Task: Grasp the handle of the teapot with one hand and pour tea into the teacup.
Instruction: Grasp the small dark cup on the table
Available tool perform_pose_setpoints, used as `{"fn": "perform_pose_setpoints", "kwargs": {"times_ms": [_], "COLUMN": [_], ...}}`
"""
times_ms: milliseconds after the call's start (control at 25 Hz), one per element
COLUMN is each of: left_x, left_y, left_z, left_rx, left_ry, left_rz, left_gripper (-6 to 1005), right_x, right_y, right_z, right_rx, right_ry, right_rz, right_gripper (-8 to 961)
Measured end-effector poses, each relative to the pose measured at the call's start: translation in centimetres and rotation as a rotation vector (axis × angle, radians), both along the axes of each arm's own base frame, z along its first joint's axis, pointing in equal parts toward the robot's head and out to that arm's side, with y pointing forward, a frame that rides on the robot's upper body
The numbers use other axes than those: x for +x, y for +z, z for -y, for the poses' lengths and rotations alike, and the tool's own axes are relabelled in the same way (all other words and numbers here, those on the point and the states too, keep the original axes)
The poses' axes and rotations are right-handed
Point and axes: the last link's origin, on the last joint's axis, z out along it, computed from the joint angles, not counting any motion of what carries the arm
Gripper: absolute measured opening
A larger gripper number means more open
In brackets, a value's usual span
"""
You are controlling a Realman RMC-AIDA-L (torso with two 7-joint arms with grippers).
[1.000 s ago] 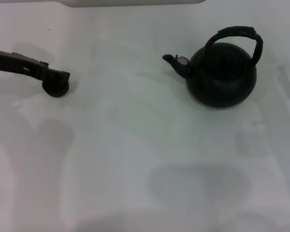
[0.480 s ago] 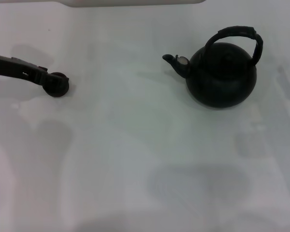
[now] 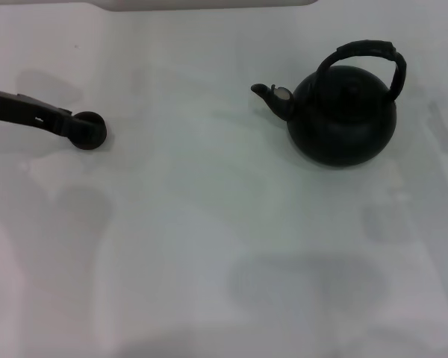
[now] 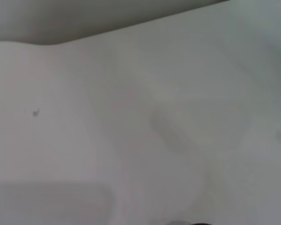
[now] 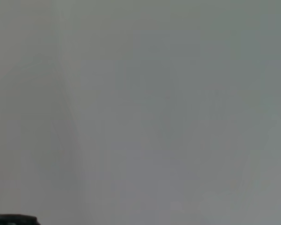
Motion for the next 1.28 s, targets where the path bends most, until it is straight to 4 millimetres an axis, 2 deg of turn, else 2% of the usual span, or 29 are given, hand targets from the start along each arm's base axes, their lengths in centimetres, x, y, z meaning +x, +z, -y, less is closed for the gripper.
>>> {"fn": "perform_pose_setpoints", "kwargs": {"times_ms": [1280], "left_x": [0.52], "left_y": [-0.87], "left_z": [-0.47], "left_rx": [-0.007], "left_ry": [0.005], "left_rz": [0.005], "left_gripper": [789], "right_x": [0.36], "right_y": [0.39], "right_z": [-0.02], "right_rx": [0.01], "right_ry": [-0.009], "right_rz": [0.01], "right_gripper": [840]}}
